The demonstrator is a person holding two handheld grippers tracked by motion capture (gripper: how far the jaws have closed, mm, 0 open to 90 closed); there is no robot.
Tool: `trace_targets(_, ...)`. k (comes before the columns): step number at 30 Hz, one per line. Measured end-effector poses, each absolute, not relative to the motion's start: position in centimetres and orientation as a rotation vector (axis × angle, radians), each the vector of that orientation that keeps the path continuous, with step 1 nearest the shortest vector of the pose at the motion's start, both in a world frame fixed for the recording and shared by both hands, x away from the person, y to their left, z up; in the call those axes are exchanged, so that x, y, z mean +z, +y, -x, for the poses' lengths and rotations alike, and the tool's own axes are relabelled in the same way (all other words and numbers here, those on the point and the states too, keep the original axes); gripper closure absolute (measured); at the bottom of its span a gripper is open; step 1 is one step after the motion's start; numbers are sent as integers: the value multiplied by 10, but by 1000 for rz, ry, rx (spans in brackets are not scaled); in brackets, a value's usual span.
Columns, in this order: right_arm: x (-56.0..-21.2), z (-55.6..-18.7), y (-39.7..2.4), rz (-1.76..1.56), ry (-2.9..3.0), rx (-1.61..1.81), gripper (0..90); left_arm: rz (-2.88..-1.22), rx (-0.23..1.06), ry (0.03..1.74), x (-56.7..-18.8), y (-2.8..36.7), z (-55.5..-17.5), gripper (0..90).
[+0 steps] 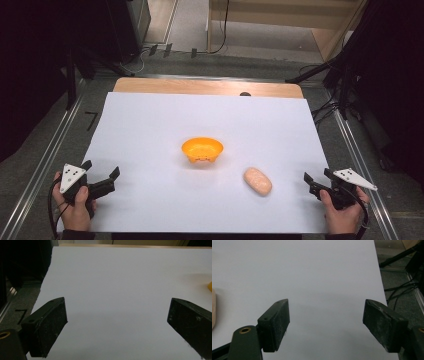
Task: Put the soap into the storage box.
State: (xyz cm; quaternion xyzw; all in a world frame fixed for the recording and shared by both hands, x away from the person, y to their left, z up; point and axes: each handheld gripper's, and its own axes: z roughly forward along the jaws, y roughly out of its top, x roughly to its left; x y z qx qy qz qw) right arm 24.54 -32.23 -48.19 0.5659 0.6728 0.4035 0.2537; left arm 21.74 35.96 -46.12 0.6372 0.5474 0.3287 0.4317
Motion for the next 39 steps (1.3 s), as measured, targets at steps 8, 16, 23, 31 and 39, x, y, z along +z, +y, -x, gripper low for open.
trace_targets(8, -472, -248, -306, -1479, 1966, 1033, 237, -1593, 818, 1364, -461, 359, -218, 30)
trace_targets(16, -463, -253, -301, -1392, 2017, 998, 355, -1611, 817, 1361, -461, 358, -218, 29)
trace_targets(23, -459, -257, -291, -1302, 2078, 1001, 402, -1622, 819, 1357, -461, 358, -219, 29)
trace_targets(31, -451, -260, -281, -1250, 2165, 1023, 464, -1619, 818, 1352, -461, 357, -218, 28)
trace_targets(39, -435, -264, -275, -1275, 2309, 1026, 443, -1624, 819, 1352, -461, 357, -219, 27)
